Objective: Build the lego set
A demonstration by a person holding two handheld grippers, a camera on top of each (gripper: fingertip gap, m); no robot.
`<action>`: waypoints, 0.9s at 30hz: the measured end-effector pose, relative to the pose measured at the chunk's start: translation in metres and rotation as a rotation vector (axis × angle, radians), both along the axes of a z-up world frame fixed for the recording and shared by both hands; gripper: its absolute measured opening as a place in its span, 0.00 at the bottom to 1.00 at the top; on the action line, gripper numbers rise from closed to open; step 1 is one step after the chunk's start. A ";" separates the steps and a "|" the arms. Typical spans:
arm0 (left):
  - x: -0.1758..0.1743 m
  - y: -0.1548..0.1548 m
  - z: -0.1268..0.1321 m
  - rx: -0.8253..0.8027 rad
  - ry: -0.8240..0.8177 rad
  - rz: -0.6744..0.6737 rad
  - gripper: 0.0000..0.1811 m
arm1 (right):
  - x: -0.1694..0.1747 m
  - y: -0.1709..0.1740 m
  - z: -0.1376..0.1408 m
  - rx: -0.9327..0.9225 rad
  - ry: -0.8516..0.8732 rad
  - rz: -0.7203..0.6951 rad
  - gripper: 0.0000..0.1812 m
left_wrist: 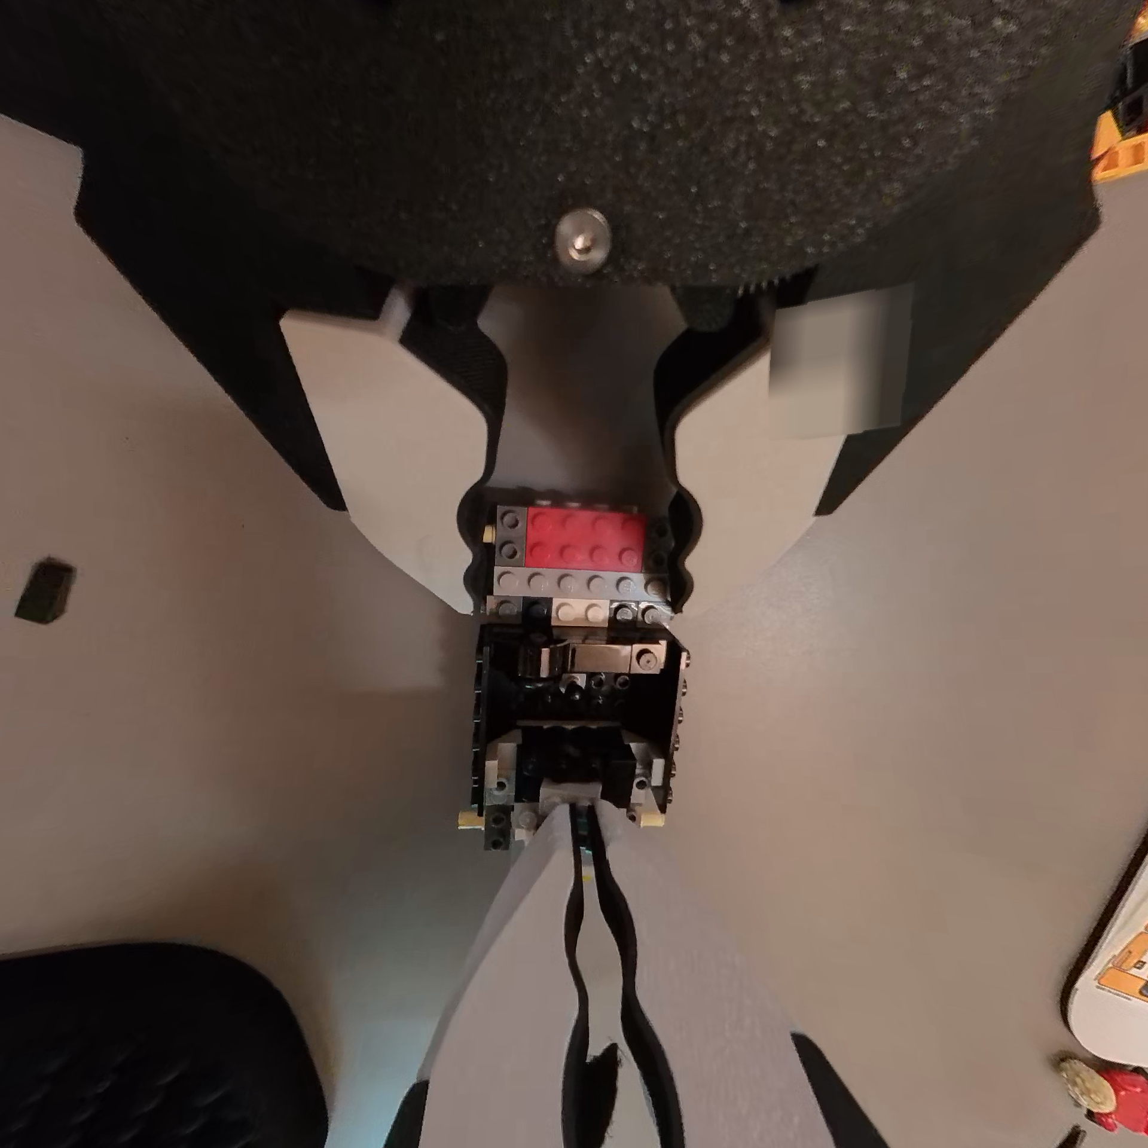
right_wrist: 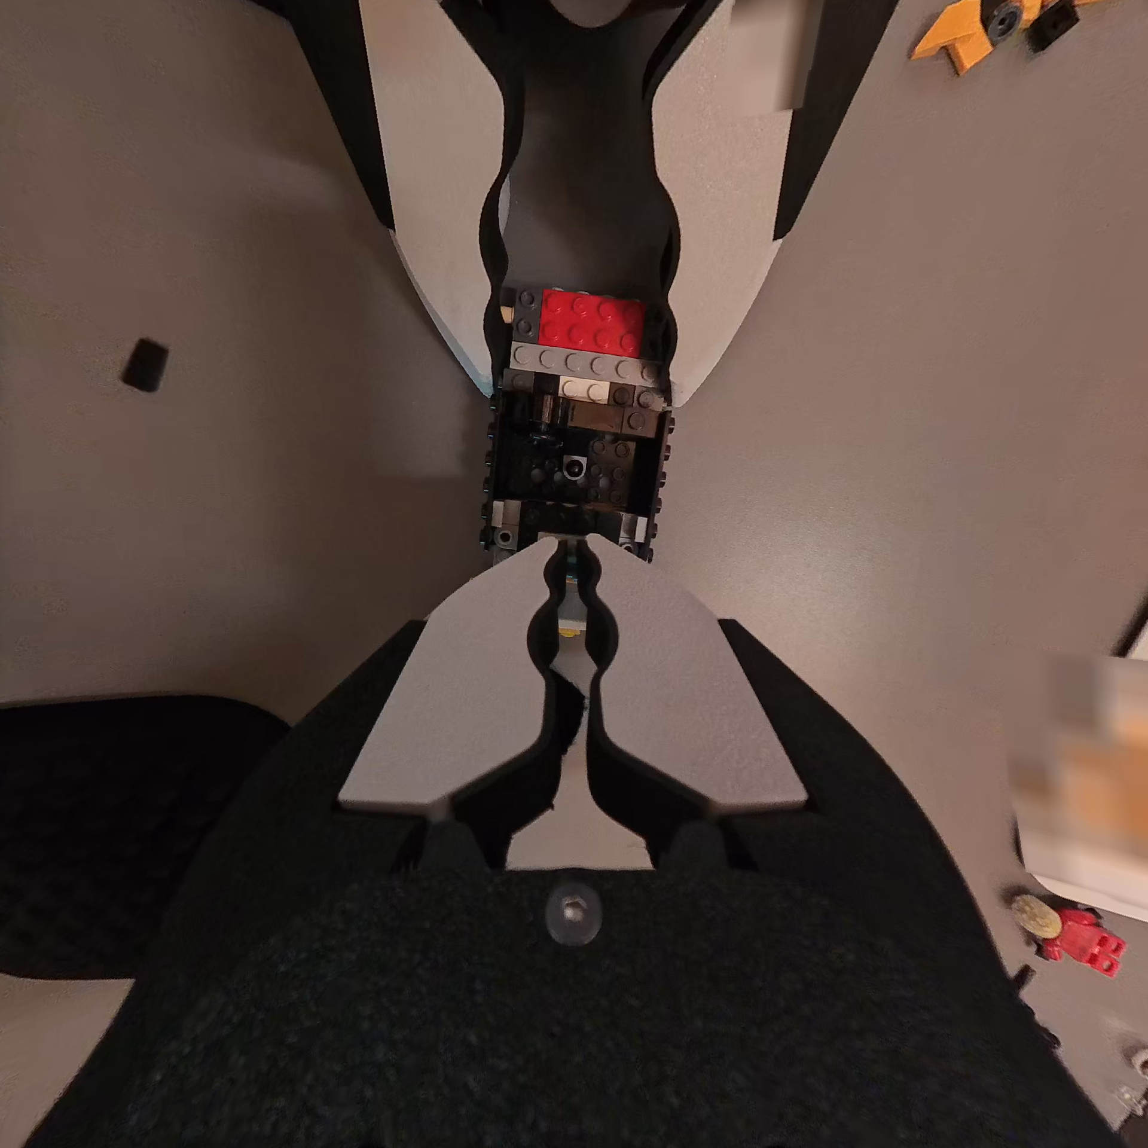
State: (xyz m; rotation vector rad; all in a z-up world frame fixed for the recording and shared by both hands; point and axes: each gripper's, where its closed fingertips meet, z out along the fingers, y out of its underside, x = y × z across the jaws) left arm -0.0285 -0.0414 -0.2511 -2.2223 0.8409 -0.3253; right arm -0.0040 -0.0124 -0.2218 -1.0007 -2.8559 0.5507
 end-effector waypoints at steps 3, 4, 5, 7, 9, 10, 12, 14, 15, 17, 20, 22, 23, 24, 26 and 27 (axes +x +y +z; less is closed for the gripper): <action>0.000 0.000 0.000 -0.002 -0.007 0.002 0.31 | -0.001 0.001 0.002 -0.006 0.018 -0.010 0.01; 0.000 0.000 0.000 -0.002 -0.007 0.001 0.31 | -0.001 0.001 0.004 -0.013 0.028 -0.017 0.01; 0.000 0.000 0.000 -0.002 -0.008 0.002 0.31 | -0.003 0.002 0.007 -0.019 0.043 -0.025 0.01; 0.000 0.000 0.000 -0.002 -0.009 0.002 0.31 | -0.005 0.003 0.012 -0.027 0.073 -0.038 0.02; 0.000 0.000 0.000 -0.003 -0.011 0.002 0.31 | -0.004 0.003 0.016 -0.032 0.093 -0.044 0.03; 0.000 0.000 0.000 -0.003 -0.011 0.002 0.31 | -0.004 0.003 0.017 -0.034 0.096 -0.047 0.03; 0.000 0.000 0.000 -0.003 -0.012 0.002 0.31 | -0.002 0.004 0.017 -0.035 0.098 -0.052 0.03; 0.000 0.000 0.000 -0.003 -0.012 0.002 0.31 | -0.001 0.005 0.017 -0.037 0.095 -0.063 0.03; 0.000 0.000 0.000 -0.003 -0.012 0.002 0.31 | 0.000 0.007 0.016 -0.030 0.092 -0.069 0.04; 0.000 -0.001 0.000 -0.003 -0.012 0.003 0.31 | 0.004 0.009 0.013 -0.016 0.082 -0.079 0.06; 0.001 -0.001 0.000 -0.004 -0.011 0.003 0.31 | 0.007 0.008 0.009 -0.015 0.080 -0.110 0.09; 0.001 -0.001 0.000 -0.004 -0.013 0.004 0.31 | 0.007 0.006 0.005 -0.008 0.083 -0.130 0.11; 0.001 -0.001 0.000 -0.005 -0.013 0.004 0.31 | 0.007 0.006 0.002 0.004 0.089 -0.138 0.12; 0.001 -0.001 0.000 -0.004 -0.012 0.004 0.31 | 0.007 0.006 0.000 0.016 0.092 -0.144 0.12; 0.001 -0.001 0.000 -0.005 -0.010 0.005 0.31 | 0.006 0.005 -0.004 0.020 0.090 -0.151 0.12; 0.001 -0.001 0.000 -0.004 -0.010 0.004 0.31 | 0.005 0.004 -0.003 0.018 0.095 -0.157 0.12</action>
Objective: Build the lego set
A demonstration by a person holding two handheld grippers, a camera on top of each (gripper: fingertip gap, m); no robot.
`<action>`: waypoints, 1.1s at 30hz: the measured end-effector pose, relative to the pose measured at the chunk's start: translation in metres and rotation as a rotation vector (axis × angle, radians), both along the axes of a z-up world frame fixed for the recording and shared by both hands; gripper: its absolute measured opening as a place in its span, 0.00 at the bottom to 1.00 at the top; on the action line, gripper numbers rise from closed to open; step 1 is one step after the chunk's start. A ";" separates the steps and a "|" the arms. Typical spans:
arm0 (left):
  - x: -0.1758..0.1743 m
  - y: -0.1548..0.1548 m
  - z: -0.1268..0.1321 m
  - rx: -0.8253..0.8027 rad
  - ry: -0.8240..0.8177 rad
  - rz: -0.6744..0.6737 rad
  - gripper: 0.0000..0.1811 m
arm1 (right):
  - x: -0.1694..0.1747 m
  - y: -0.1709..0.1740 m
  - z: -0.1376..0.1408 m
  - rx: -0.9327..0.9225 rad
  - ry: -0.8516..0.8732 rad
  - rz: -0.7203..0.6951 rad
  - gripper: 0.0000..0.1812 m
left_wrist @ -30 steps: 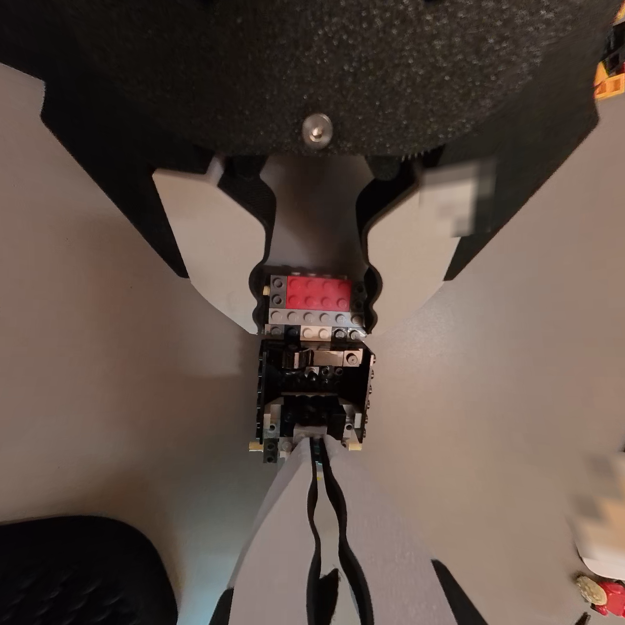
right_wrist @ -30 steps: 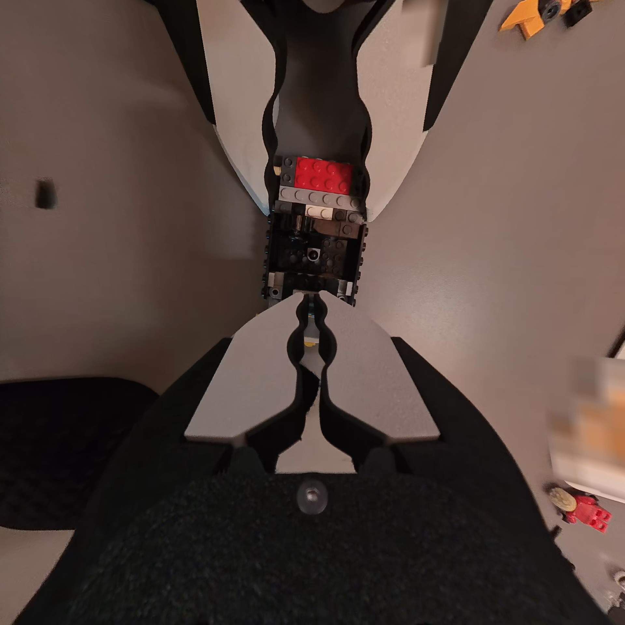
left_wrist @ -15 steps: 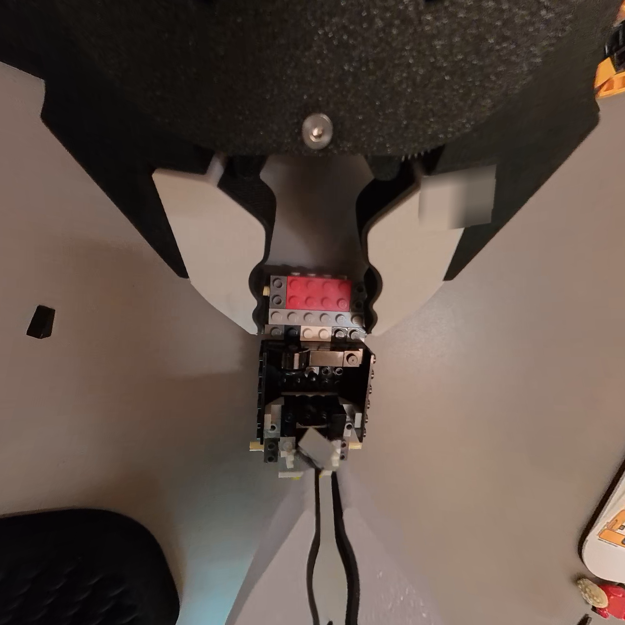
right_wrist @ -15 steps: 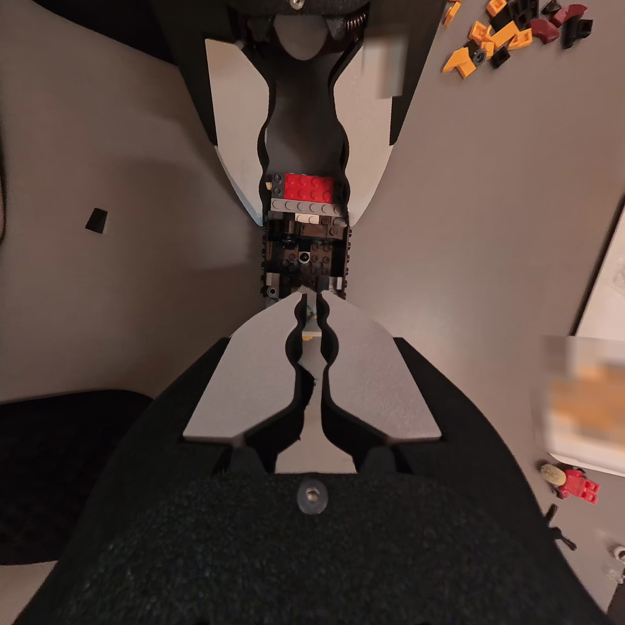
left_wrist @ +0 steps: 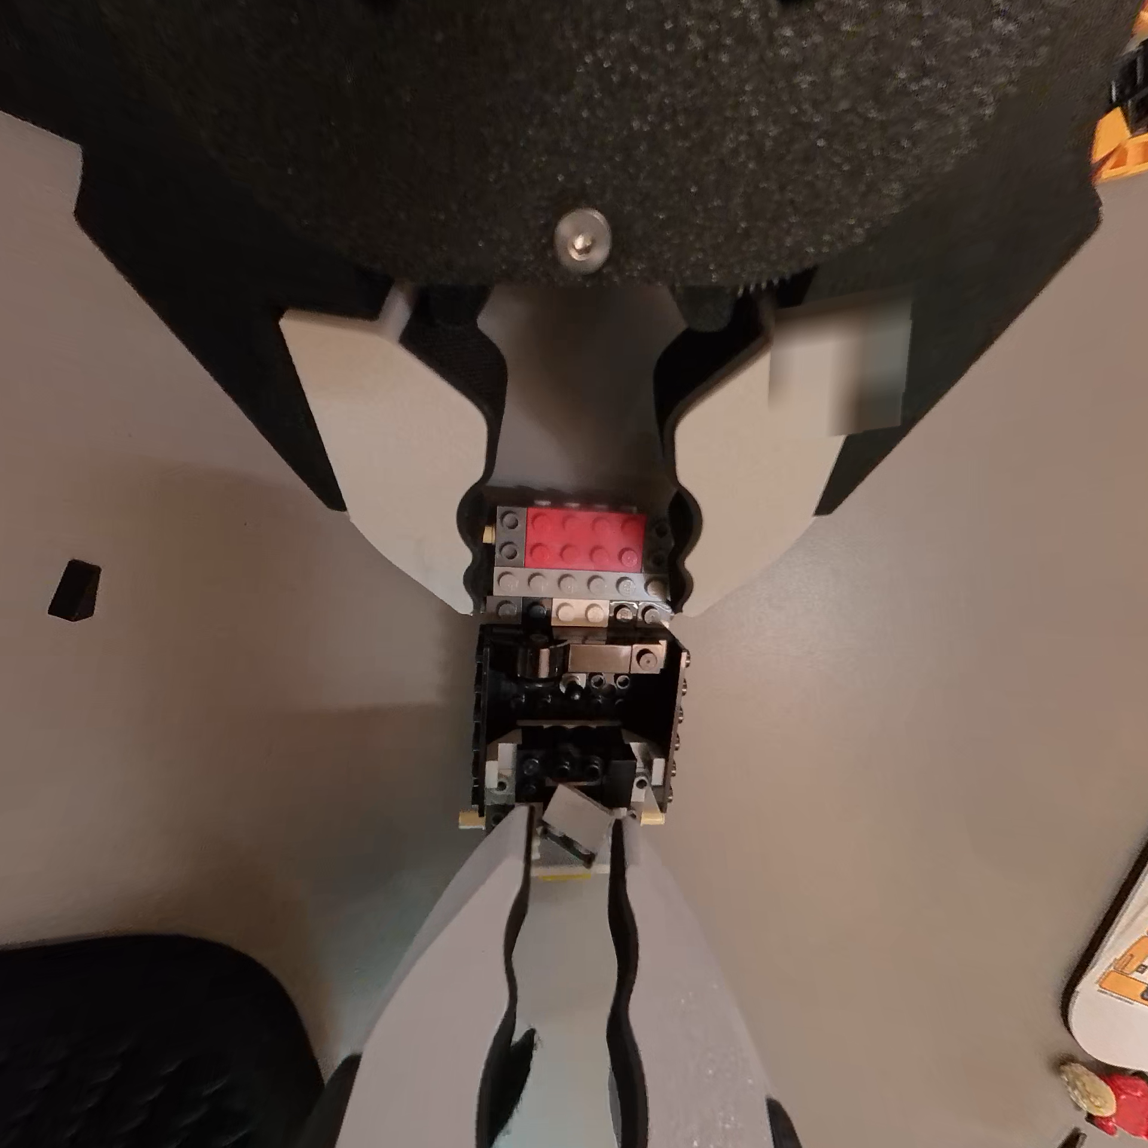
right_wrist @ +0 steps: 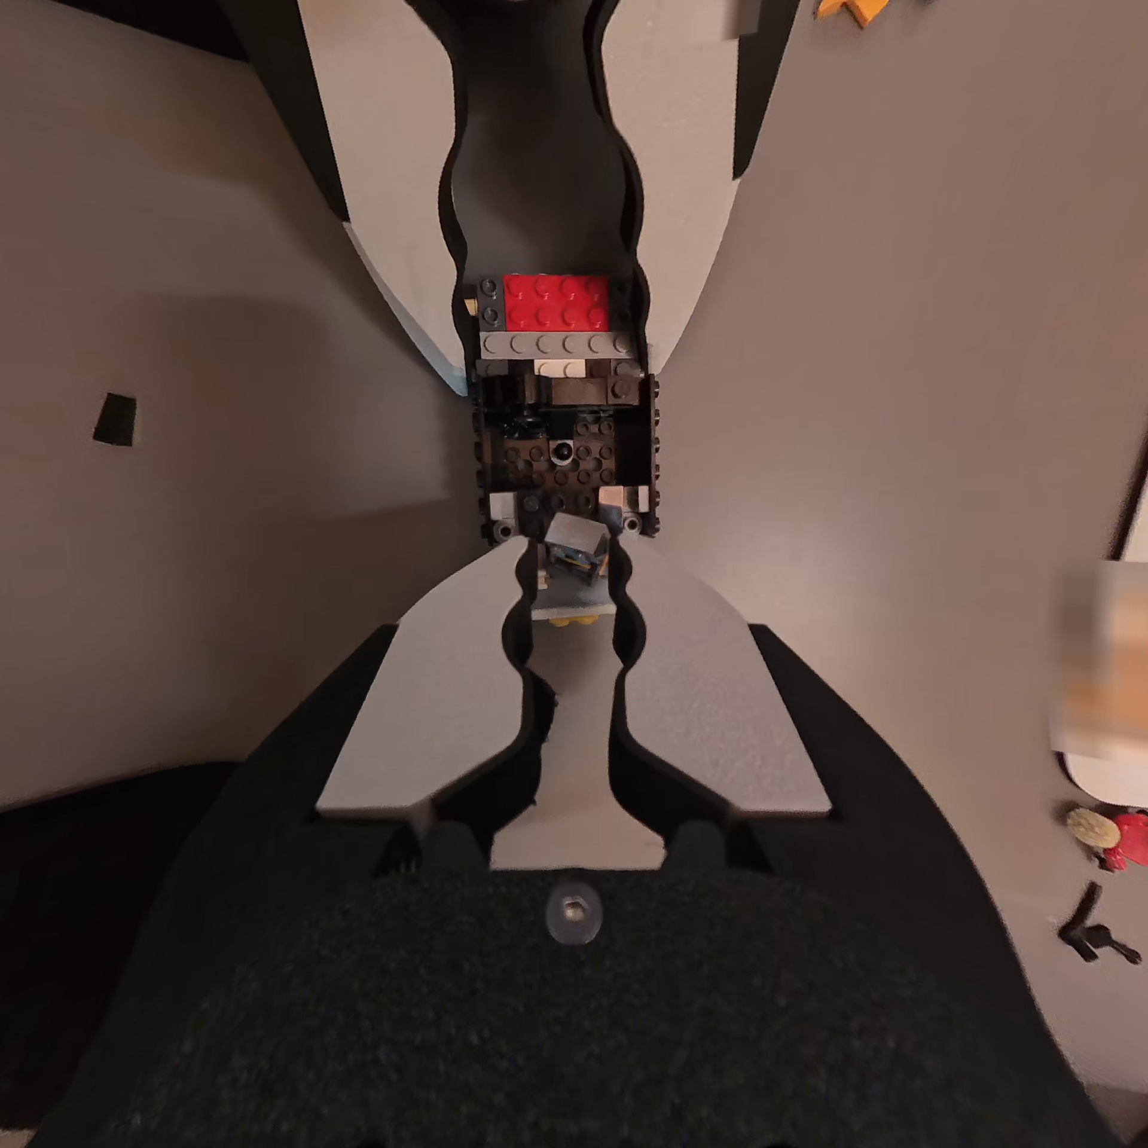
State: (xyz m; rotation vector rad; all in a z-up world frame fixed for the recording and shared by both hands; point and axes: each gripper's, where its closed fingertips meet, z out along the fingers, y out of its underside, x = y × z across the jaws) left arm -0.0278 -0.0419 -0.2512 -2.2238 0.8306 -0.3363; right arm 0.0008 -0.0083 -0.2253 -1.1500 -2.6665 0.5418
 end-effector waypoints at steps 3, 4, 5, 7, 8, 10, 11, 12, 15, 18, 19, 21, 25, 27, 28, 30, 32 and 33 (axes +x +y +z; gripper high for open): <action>0.000 0.000 0.000 -0.001 -0.001 0.000 0.31 | 0.000 0.001 0.000 0.020 -0.022 0.013 0.10; 0.000 0.000 0.000 -0.001 0.000 0.000 0.31 | 0.000 0.001 0.000 0.025 -0.035 0.018 0.10; 0.000 0.000 0.000 -0.001 0.001 -0.001 0.31 | 0.001 0.001 0.001 0.027 -0.050 0.028 0.10; 0.000 0.000 0.000 -0.001 0.002 -0.002 0.31 | 0.002 0.002 0.004 0.034 -0.080 0.048 0.10; 0.000 0.000 0.000 -0.002 0.003 -0.002 0.31 | 0.005 0.004 0.007 0.038 -0.108 0.061 0.10; 0.000 -0.001 0.000 -0.002 0.002 -0.001 0.31 | 0.021 0.009 0.014 0.052 -0.210 0.093 0.10; 0.000 -0.001 0.000 -0.003 0.003 0.000 0.31 | 0.028 0.015 0.016 0.073 -0.245 0.100 0.09; 0.000 -0.001 0.000 -0.003 0.004 0.001 0.31 | 0.039 0.021 0.016 0.090 -0.307 0.101 0.09; -0.001 0.000 0.000 0.000 0.014 0.003 0.31 | 0.060 0.036 -0.003 0.146 -0.433 0.103 0.10; -0.003 0.000 0.000 0.002 0.020 0.007 0.31 | 0.062 0.044 -0.022 0.182 -0.439 0.101 0.09; -0.003 0.000 0.000 0.002 0.020 0.009 0.31 | 0.059 0.044 -0.024 0.178 -0.420 0.100 0.09; -0.004 0.001 0.000 0.002 0.018 0.014 0.31 | 0.053 0.042 -0.025 0.169 -0.367 0.097 0.10; -0.005 0.001 0.000 0.002 0.021 0.018 0.31 | 0.044 0.036 -0.011 0.119 -0.222 0.062 0.14; -0.006 0.002 0.000 0.002 0.021 0.023 0.31 | 0.043 0.023 0.003 0.054 -0.121 0.045 0.14; -0.006 0.002 0.000 0.002 0.022 0.025 0.31 | 0.044 0.011 0.010 0.008 -0.069 0.042 0.14; -0.007 0.002 -0.001 0.003 0.026 0.031 0.31 | 0.052 -0.021 0.015 -0.076 -0.010 0.030 0.14; -0.009 0.003 -0.001 0.006 0.033 0.037 0.31 | 0.064 -0.056 0.010 -0.127 0.019 0.030 0.14; -0.009 0.004 -0.001 0.007 0.035 0.040 0.31 | 0.070 -0.074 0.005 -0.146 0.023 0.030 0.14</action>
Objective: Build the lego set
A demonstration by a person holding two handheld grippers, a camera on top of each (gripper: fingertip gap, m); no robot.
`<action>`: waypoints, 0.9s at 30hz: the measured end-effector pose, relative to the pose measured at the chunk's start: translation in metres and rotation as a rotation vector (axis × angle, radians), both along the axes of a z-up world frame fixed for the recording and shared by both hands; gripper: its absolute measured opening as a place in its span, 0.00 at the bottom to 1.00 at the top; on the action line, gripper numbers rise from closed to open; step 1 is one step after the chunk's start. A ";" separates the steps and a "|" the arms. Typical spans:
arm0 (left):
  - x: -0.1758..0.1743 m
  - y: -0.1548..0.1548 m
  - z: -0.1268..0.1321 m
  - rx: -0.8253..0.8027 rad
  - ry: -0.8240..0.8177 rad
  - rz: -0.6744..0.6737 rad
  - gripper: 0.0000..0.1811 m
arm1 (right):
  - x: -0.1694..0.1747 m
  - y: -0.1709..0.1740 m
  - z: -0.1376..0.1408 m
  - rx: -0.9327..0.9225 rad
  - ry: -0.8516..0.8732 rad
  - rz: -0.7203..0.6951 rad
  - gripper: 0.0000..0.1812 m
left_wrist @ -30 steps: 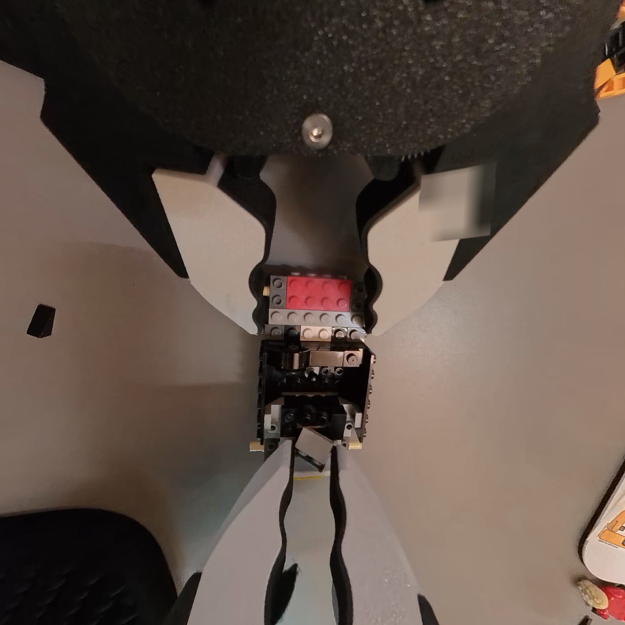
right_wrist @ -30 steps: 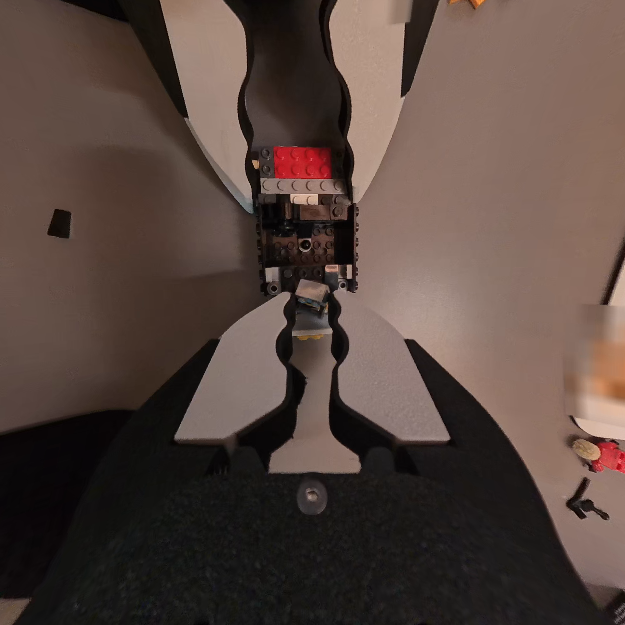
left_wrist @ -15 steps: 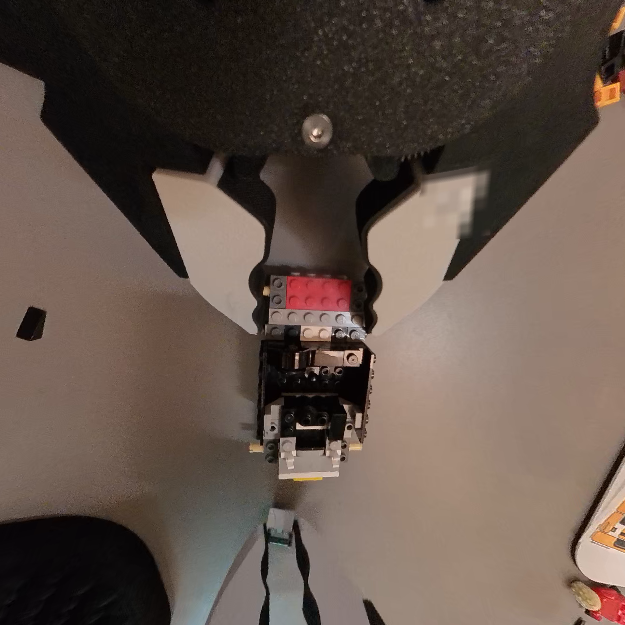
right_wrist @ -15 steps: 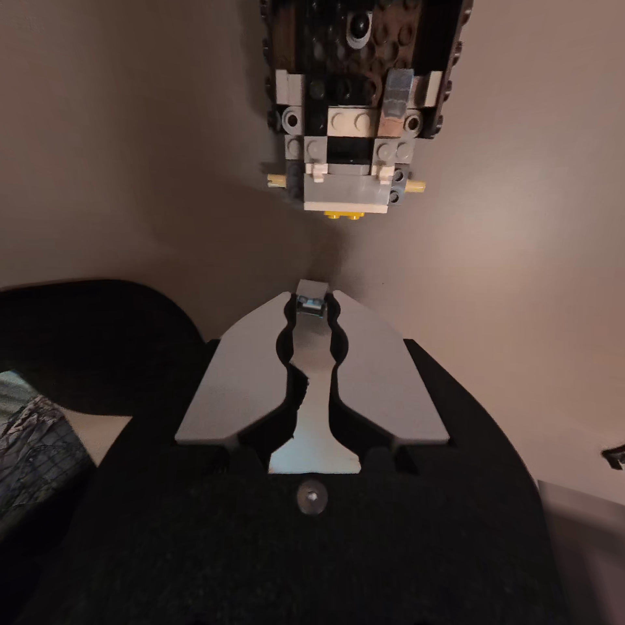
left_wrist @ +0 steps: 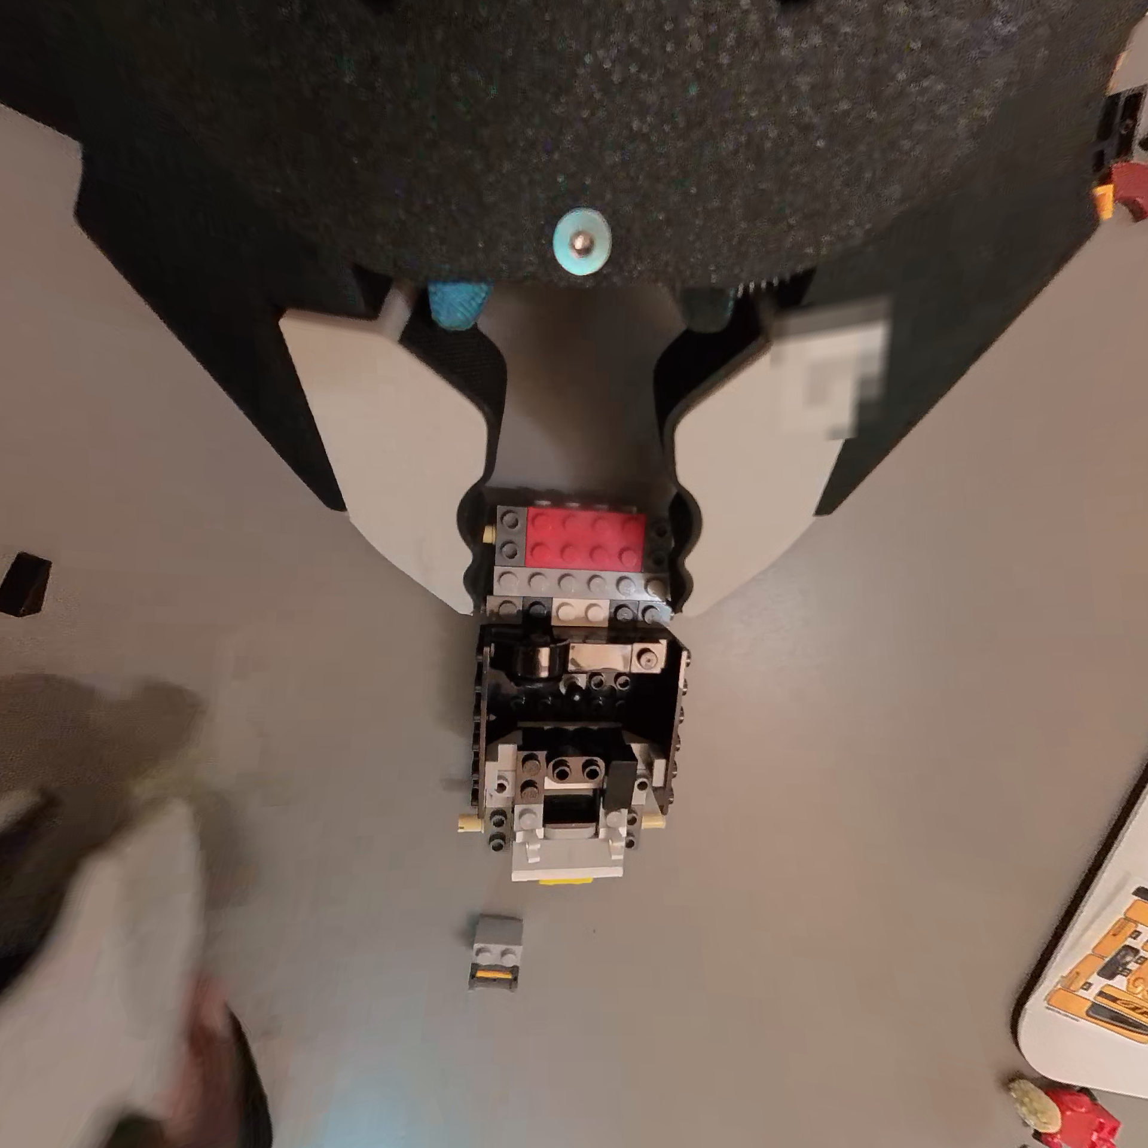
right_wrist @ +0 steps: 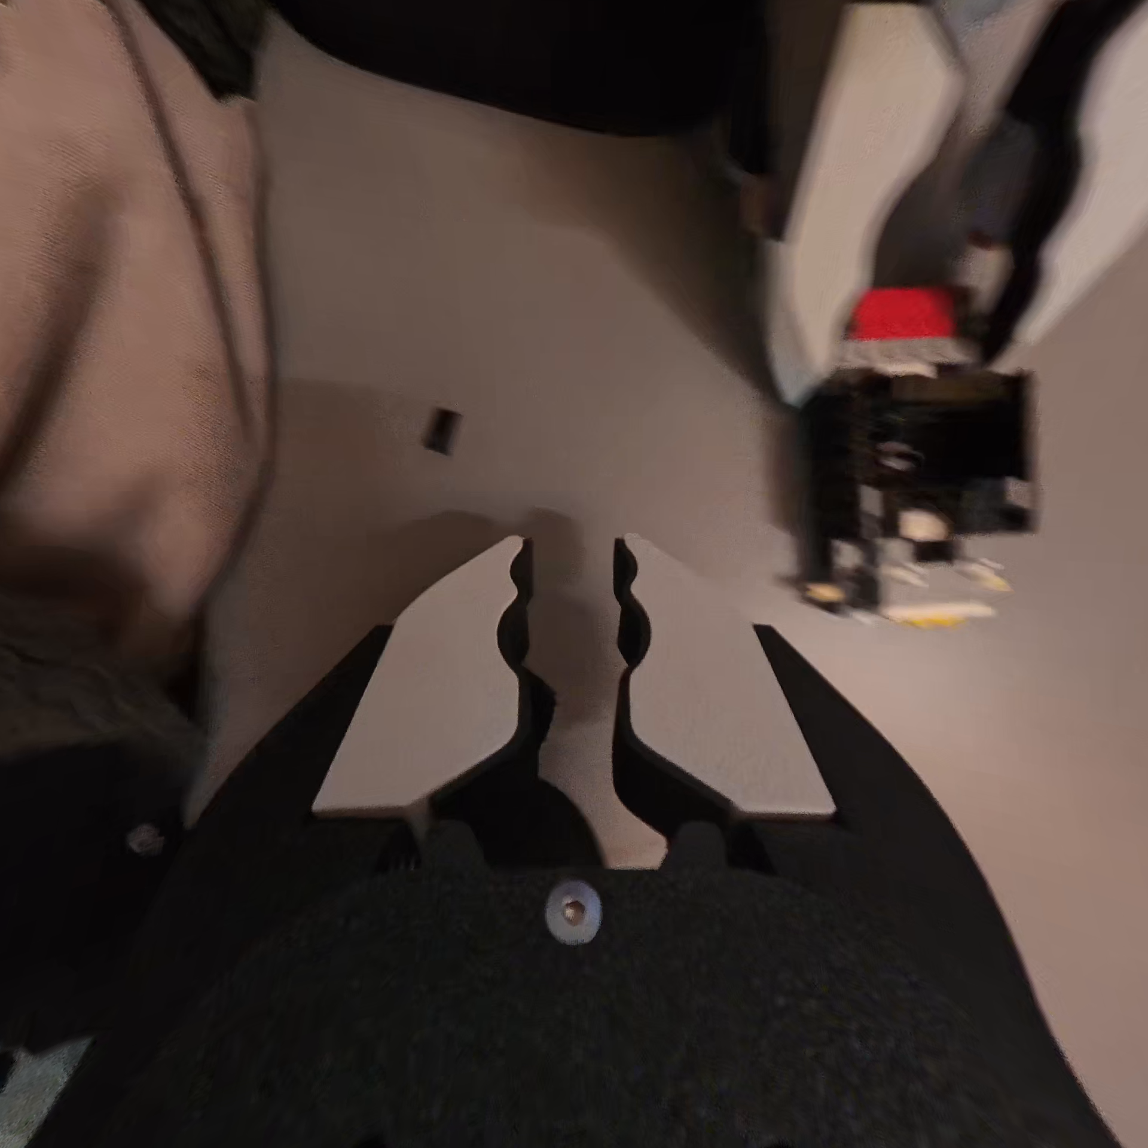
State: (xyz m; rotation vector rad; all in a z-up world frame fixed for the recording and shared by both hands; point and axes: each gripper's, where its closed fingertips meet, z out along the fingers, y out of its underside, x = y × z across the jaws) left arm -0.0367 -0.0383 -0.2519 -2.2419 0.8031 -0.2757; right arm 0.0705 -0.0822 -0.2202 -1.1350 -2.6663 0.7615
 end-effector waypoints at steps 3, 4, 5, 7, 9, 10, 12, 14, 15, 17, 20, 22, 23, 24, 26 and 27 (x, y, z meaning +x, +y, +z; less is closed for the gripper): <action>0.000 0.000 0.000 0.002 0.005 0.003 0.31 | 0.009 -0.045 -0.007 -0.085 0.026 -0.034 0.13; 0.000 0.000 0.000 0.002 0.007 0.003 0.31 | 0.009 -0.053 -0.009 -0.087 0.034 -0.053 0.12; 0.000 0.000 0.000 0.002 0.008 0.003 0.31 | 0.009 -0.055 -0.014 -0.057 0.043 -0.068 0.11; 0.000 0.000 0.000 0.001 0.009 0.003 0.31 | 0.010 -0.056 -0.022 -0.016 0.050 -0.074 0.09; 0.000 0.000 0.000 0.002 0.011 0.004 0.31 | 0.009 -0.061 -0.025 -0.041 0.039 -0.100 0.07; 0.000 0.000 0.000 0.001 0.011 0.004 0.31 | 0.008 -0.062 -0.027 -0.029 0.044 -0.105 0.06; 0.000 -0.001 0.000 0.001 0.012 0.004 0.31 | 0.007 -0.059 -0.030 0.018 0.062 -0.086 0.04; 0.000 -0.001 0.000 0.001 0.015 0.004 0.31 | 0.008 -0.055 -0.030 0.040 0.055 -0.054 0.04; 0.000 -0.001 0.000 0.001 0.017 0.004 0.31 | 0.005 -0.049 -0.029 0.070 0.071 -0.039 0.04; 0.000 -0.001 0.000 0.000 0.017 0.003 0.31 | -0.002 -0.030 -0.025 0.148 0.114 -0.015 0.06; -0.001 -0.002 0.000 -0.003 0.015 0.003 0.31 | -0.012 0.003 -0.018 0.260 0.146 -0.047 0.08; -0.001 -0.002 0.000 -0.003 0.015 0.003 0.31 | -0.014 0.012 -0.013 0.268 0.155 -0.072 0.08; -0.001 -0.002 0.000 -0.004 0.014 0.003 0.31 | -0.014 0.015 -0.012 0.271 0.154 -0.090 0.08; -0.001 -0.002 0.000 -0.004 0.014 0.003 0.31 | -0.012 0.015 -0.011 0.255 0.147 -0.109 0.08; -0.001 -0.002 0.000 -0.005 0.013 0.003 0.31 | -0.009 0.007 -0.013 0.191 0.120 -0.162 0.08; -0.001 -0.002 0.000 -0.005 0.012 0.002 0.31 | -0.009 0.002 -0.014 0.160 0.108 -0.193 0.08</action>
